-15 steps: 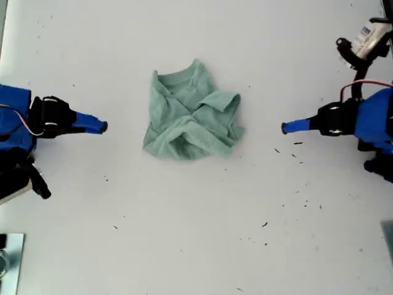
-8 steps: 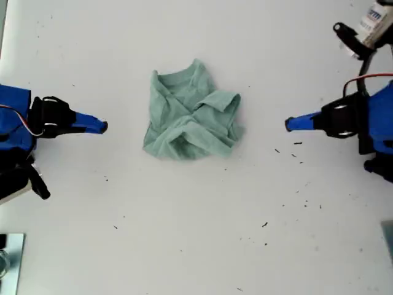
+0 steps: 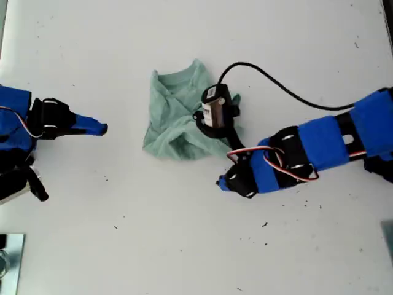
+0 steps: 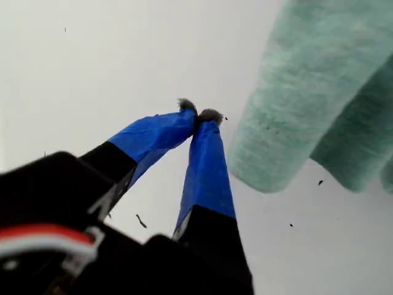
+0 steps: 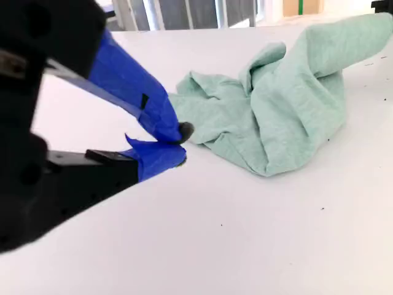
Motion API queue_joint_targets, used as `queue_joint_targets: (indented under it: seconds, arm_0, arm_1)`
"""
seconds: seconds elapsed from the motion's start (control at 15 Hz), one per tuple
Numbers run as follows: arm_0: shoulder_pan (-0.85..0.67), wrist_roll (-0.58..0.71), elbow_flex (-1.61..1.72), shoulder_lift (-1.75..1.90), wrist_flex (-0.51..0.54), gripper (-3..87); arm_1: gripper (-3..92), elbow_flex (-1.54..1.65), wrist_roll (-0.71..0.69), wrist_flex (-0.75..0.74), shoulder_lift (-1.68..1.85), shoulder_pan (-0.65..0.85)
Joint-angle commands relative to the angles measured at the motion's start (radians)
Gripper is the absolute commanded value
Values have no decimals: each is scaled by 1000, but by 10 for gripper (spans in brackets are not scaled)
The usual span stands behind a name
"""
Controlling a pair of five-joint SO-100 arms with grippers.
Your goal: Fold t shirt
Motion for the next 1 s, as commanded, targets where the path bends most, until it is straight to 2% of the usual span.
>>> queue_joint_targets:
  seconds: [0.0,0.2,0.27,0.33,0.47,0.53,0.6,0.73,0.93]
  arm_0:
    - [23,5,9,6,-20,-1]
    - [23,5,9,6,-20,-1]
    - [21,5,9,6,-20,-1]
    - [15,5,9,6,-20,-1]
    - [2,6,9,6,-20,-1]
    - [-3,8,9,6,-20,-1]
    - [11,0,5,6,-20,-1]
    - [29,-25,6,6,-17,-1]
    - [37,-25,6,6,-17,42]
  arm_1:
    - [17,-60,26,-38,5,-26]
    - [17,-100,-40,29,3,23]
    - [17,-167,-138,115,-11,100]
    - [17,-296,-293,207,-54,225]
    - [17,-881,-607,400,-331,520]
    - [18,-1042,-670,380,-394,630]
    - [19,-1015,-666,359,-295,706]
    - [19,-741,-637,356,61,724]
    - [19,-135,-476,301,529,601]
